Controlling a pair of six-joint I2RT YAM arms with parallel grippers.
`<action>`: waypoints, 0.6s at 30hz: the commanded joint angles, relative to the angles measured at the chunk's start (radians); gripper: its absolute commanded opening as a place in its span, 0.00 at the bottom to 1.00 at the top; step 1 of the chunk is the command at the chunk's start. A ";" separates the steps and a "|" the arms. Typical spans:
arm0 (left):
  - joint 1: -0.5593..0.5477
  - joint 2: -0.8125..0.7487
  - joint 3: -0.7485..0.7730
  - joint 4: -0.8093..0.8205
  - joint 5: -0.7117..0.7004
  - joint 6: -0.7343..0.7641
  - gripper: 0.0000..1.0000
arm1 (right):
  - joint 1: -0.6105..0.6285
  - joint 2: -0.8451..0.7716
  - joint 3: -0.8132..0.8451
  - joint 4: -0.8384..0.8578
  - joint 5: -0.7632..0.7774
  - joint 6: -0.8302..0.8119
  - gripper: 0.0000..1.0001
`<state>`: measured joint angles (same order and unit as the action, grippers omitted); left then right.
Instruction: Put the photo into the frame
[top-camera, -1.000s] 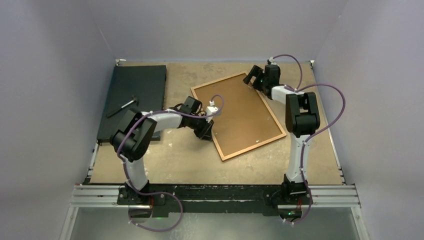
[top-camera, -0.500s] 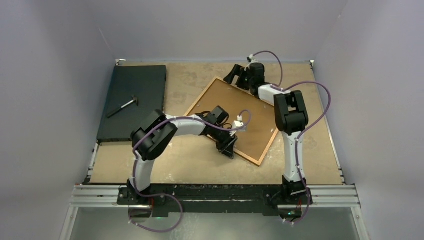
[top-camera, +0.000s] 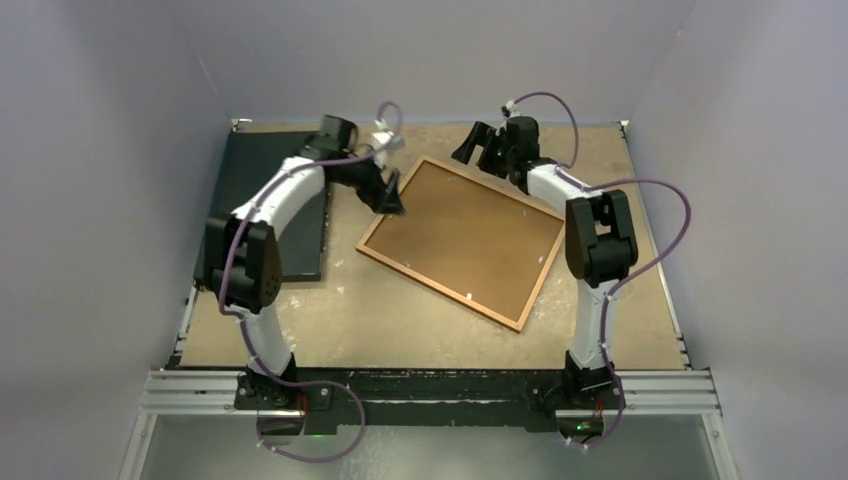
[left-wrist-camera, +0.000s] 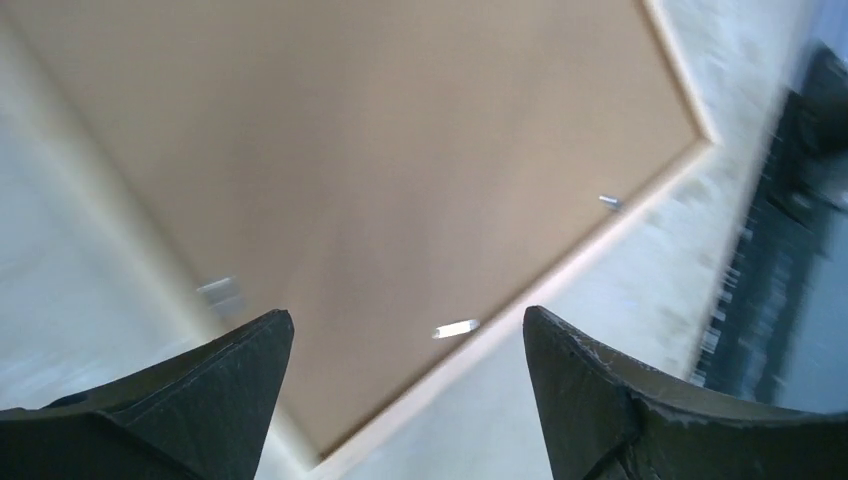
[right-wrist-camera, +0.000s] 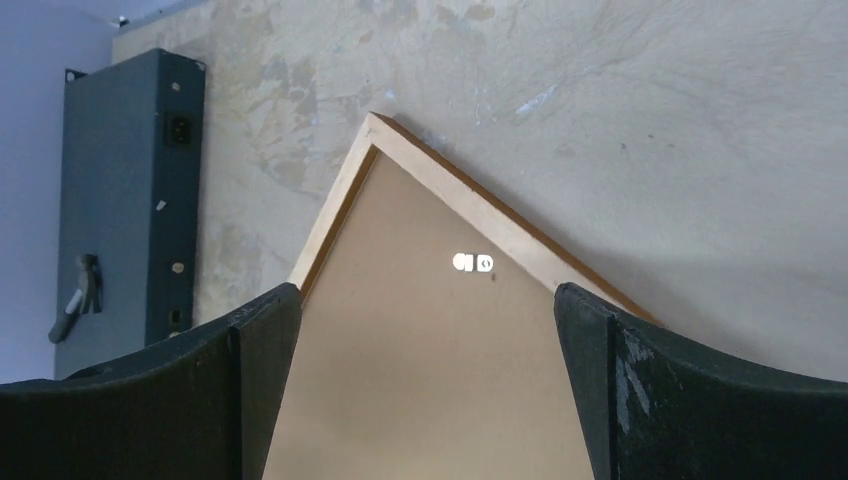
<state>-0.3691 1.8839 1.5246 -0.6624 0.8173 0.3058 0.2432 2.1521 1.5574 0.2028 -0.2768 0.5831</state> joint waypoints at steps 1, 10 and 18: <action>0.163 0.008 0.068 0.035 -0.150 0.023 0.80 | -0.005 -0.186 -0.084 -0.098 0.090 0.013 0.99; 0.242 0.199 0.081 0.121 -0.196 -0.041 0.65 | -0.029 -0.499 -0.475 -0.072 0.082 0.131 0.99; 0.242 0.230 -0.006 0.134 -0.150 -0.051 0.33 | -0.009 -0.661 -0.617 -0.114 0.107 0.113 0.99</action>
<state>-0.1257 2.1166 1.5391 -0.5621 0.6216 0.2684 0.2176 1.5547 0.9745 0.0917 -0.1867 0.6853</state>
